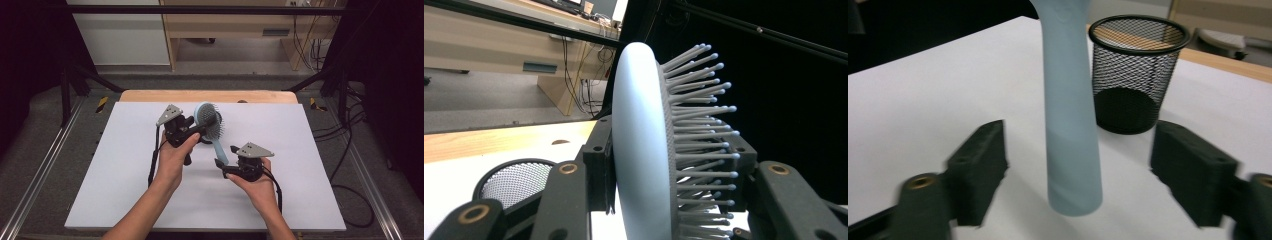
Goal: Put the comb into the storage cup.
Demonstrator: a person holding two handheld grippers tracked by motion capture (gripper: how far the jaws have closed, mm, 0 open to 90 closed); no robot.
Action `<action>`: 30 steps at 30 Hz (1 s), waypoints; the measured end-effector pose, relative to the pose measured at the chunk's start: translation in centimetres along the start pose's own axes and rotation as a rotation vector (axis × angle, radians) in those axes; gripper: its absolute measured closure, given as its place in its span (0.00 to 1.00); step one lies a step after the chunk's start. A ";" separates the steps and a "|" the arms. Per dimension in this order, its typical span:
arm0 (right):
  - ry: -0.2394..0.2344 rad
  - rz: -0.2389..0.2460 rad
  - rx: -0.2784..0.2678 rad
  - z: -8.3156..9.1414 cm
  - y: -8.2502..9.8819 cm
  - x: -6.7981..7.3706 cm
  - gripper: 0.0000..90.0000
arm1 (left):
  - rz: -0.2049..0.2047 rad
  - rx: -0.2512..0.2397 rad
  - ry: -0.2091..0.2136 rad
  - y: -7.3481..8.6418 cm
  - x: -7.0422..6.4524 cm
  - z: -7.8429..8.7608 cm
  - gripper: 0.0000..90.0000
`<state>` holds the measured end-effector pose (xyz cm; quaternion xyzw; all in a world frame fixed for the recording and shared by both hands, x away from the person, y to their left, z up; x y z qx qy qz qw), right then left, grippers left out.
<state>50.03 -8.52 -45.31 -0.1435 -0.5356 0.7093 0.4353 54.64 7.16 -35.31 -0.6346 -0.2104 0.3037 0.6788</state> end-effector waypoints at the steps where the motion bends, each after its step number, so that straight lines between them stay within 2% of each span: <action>1: 0.011 0.003 -0.004 0.0 0.0 0.0 0.20 | -0.002 -0.003 -0.002 -0.1 0.1 0.0 0.58; 3: 0.017 0.002 0.000 0.0 0.0 -0.2 0.16 | -0.006 -0.007 -0.006 -0.5 0.2 0.1 0.58; 6: 0.027 0.006 0.029 0.1 0.3 -0.5 0.16 | -0.004 -0.021 -0.006 -0.9 0.3 0.2 0.58; 8: 0.031 0.003 0.049 0.2 0.5 -0.7 0.14 | 0.014 -0.036 0.003 -1.3 0.3 0.2 0.58; 10: 0.031 -0.007 0.062 0.2 0.7 -1.1 0.11 | 0.016 -0.041 0.005 -1.7 0.4 0.2 0.58; 14: 0.040 -0.026 0.081 0.5 0.8 -1.7 0.10 | -0.021 -0.054 -0.005 -2.8 0.5 0.3 0.58; 19: 0.060 0.000 0.116 1.3 1.4 -2.3 0.09 | -0.058 -0.070 -0.015 -3.7 1.0 0.1 0.58; 22: 0.090 0.008 0.155 1.8 1.9 -3.3 0.10 | -0.067 -0.073 -0.018 -4.3 1.4 -0.2 0.58; 26: 0.144 -0.008 0.114 3.4 2.2 -5.0 0.09 | -0.082 -0.085 -0.023 -5.0 1.8 -0.6 0.58; 28: 0.176 -0.007 0.101 4.3 2.4 -5.8 0.07 | -0.077 -0.086 -0.027 -5.3 2.2 -0.9 0.58; 30: 0.183 -0.024 0.097 5.1 2.7 -6.4 0.07 | -0.069 -0.085 -0.027 -5.5 2.4 -1.1 0.58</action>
Point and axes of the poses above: each handheld gripper's, and its own axes: z roughly backward along the jaws, y roughly out of its underside, x roughly to its left, the point moved 5 cm from there along -z, roughly forward along the jaws, and after that the axes turned 13 degrees about -z, right-handed, at the moved point
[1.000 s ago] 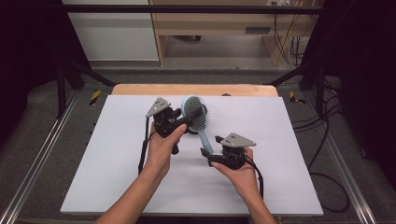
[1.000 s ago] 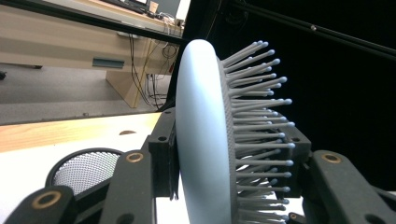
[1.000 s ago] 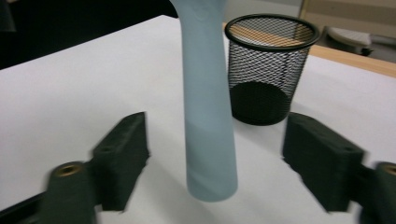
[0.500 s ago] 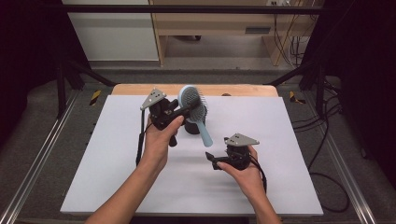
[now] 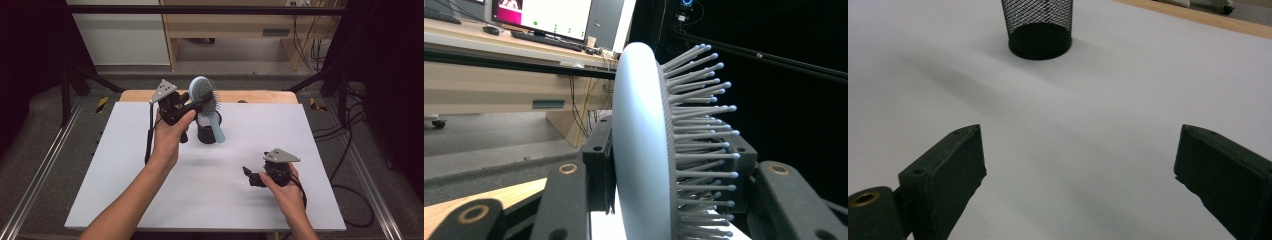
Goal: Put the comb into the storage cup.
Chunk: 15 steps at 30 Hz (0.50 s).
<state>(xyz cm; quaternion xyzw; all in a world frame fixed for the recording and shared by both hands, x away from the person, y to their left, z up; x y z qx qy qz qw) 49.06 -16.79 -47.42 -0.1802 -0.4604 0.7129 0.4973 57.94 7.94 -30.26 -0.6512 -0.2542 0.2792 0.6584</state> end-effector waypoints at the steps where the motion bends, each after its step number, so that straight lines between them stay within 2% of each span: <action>1: -0.001 -0.009 -0.015 0.3 0.1 -0.3 0.07 | -0.004 0.000 -0.002 -0.1 0.2 -0.1 0.58; 4: 0.002 -0.047 -0.061 0.7 0.8 -1.2 0.09 | -0.005 -0.004 -0.010 -0.4 0.5 -0.5 0.58; 7: 0.014 -0.012 -0.083 0.8 0.6 -1.4 0.09 | -0.010 -0.012 -0.018 -0.7 0.8 -0.7 0.58; 10: 0.017 -0.025 -0.125 1.1 0.2 -1.6 0.09 | -0.023 -0.012 -0.028 -1.1 1.0 -0.8 0.58; 13: 0.013 -0.020 -0.134 1.3 0.2 -1.7 0.08 | -0.023 -0.025 -0.030 -1.3 1.4 -0.9 0.58; 15: 0.010 -0.038 -0.136 1.5 0.2 -1.9 0.08 | -0.032 -0.021 -0.038 -1.4 1.6 -0.9 0.58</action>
Point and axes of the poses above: each handheld gripper's, and its own axes: z roughly backward along the jaws, y roughly out of its underside, x roughly to its left, the point moved 5 cm from there along -z, roughly forward along the jaws, and after that the axes turned 13 degrees about -z, right-handed, at the moved point
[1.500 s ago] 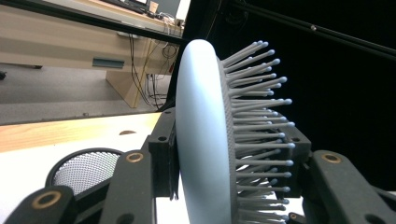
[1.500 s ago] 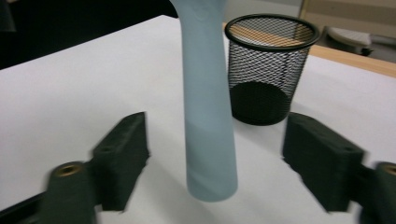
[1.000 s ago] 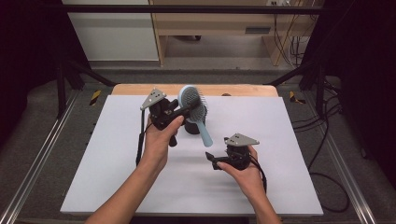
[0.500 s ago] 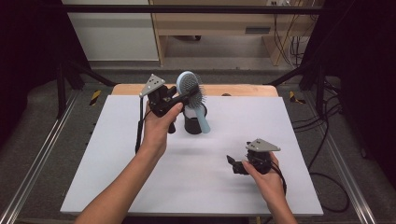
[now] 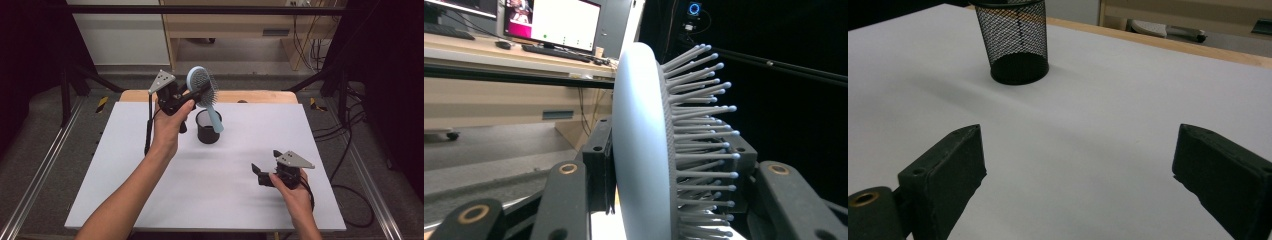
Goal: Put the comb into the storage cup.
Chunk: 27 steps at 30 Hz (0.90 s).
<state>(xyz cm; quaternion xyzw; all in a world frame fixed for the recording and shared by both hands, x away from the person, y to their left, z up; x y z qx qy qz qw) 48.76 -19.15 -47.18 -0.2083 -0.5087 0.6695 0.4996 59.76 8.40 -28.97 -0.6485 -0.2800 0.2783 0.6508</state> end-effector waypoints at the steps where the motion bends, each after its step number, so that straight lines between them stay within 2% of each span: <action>1: 0.000 -0.004 -0.006 0.1 -0.1 -0.1 0.07 | -0.003 0.005 -0.002 0.0 0.1 -0.1 0.58; 6: 0.009 -0.018 -0.031 0.4 -0.3 -0.4 0.07 | 0.008 0.007 -0.016 0.2 0.6 -0.7 0.58; 10: 0.019 -0.021 -0.039 0.6 -0.4 -0.8 0.07 | -0.031 0.015 -0.021 0.0 0.6 -1.1 0.58; 15: 0.019 -0.023 -0.037 0.6 -0.3 -0.9 0.07 | -0.033 0.007 -0.024 -0.2 0.8 -1.5 0.58; 19: 0.024 -0.020 -0.041 0.7 -0.3 -1.1 0.07 | -0.018 0.005 -0.030 -0.1 1.0 -1.7 0.58; 27: 0.020 -0.015 -0.043 0.7 -0.3 -1.0 0.07 | -0.013 -0.006 -0.038 -0.3 1.4 -1.9 0.58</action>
Point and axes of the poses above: each handheld gripper's, and its own axes: z roughly backward along the jaws, y roughly out of its underside, x roughly to its left, the point moved 5 cm from there along -z, roughly forward along the jaws, and after that the axes turned 13 degrees about -z, right-handed, at the moved point
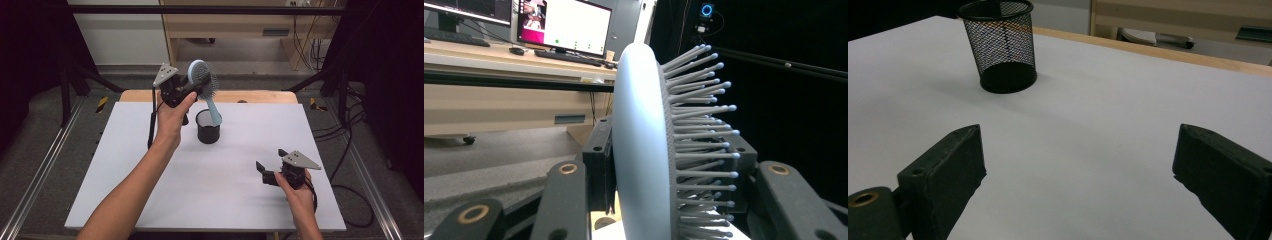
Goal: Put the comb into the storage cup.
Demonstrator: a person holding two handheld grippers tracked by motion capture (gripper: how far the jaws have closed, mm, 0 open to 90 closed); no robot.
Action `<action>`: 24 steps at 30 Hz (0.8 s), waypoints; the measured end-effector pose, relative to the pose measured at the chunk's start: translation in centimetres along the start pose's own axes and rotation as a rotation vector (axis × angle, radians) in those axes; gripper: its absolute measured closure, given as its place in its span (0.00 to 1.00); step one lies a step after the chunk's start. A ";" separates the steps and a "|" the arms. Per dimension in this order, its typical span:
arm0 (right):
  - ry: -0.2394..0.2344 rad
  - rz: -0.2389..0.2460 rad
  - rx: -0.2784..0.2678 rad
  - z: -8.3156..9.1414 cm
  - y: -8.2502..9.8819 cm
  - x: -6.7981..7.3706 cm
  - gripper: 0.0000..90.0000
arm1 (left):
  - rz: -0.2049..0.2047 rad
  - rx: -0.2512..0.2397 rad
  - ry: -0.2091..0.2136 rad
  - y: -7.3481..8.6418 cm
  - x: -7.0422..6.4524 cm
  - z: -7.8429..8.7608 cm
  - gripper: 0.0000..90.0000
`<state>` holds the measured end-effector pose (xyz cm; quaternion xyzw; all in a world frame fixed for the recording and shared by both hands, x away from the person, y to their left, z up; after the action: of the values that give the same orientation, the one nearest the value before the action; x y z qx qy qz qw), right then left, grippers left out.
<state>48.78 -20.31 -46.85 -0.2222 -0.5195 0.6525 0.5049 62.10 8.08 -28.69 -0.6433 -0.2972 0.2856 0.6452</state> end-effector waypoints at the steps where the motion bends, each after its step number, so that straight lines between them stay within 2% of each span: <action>1: -0.005 -0.001 -0.001 0.0 0.0 0.0 0.08 | 0.005 -0.006 0.002 0.0 0.1 0.0 0.58; 10: -0.017 0.012 -0.005 -0.1 -0.1 0.2 0.07 | 0.010 -0.002 -0.019 0.2 0.8 -0.1 0.58; 24: -0.021 -0.001 -0.010 0.1 -0.1 -0.2 0.07 | 0.000 0.001 -0.050 0.5 2.1 0.0 0.58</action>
<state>48.85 -20.48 -46.74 -0.2178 -0.5281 0.6519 0.4986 63.48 9.67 -29.16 -0.6355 -0.3131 0.3019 0.6379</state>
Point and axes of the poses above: each handheld gripper's, and its own axes: z roughly backward along the jaws, y roughly out of its underside, x roughly to its left, the point moved 5 cm from there along -z, roughly forward along the jaws, and after that the axes turned 13 degrees about -z, right-handed, at the moved point
